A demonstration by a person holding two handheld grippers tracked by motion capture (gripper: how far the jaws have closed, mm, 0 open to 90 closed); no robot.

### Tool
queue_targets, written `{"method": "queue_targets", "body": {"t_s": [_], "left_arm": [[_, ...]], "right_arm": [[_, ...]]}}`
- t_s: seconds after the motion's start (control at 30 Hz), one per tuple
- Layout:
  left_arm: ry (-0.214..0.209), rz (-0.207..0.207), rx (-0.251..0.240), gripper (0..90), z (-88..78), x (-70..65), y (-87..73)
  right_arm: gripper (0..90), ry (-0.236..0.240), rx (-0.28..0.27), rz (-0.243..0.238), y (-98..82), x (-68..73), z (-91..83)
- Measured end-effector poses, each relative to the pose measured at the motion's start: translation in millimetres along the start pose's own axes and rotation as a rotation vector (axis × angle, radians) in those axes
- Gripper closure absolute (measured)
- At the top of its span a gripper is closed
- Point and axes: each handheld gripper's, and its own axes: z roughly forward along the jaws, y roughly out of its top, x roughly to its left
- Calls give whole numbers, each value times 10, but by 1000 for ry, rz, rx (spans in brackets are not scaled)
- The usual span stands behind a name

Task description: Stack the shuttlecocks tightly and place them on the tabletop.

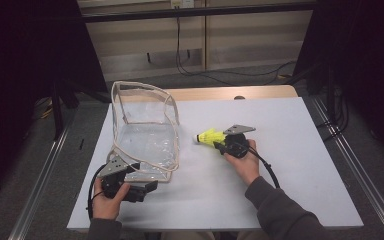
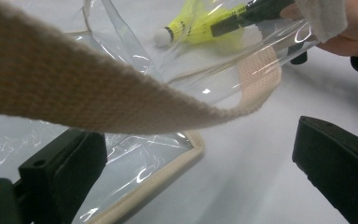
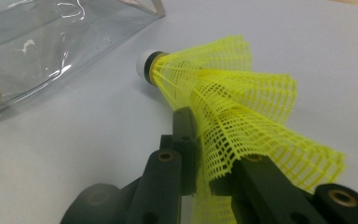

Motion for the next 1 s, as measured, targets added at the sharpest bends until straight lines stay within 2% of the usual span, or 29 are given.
{"method": "queue_targets", "body": {"t_s": [0.33, 0.5, 0.73, 0.87, 0.93, 1.0], "left_arm": [[1, 5, 2, 29, 1, -13, 7], [3, 4, 2, 29, 3, -19, 9], [1, 4, -1, 29, 3, -11, 4], [2, 3, 0, 29, -2, -13, 6], [2, 3, 0, 29, -2, -13, 7], [3, 4, 1, 29, -1, -14, 8]], "right_arm": [[849, 37, 20, -25, -72, -103, -212], [835, 51, 20, -27, -118, -100, -222], [763, 64, 0, -25, -114, -44, -174], [660, 63, -6, -14, -114, -16, -168], [654, 59, -9, -16, -114, -10, -167], [607, 55, -16, -11, -111, -5, -163]]}}
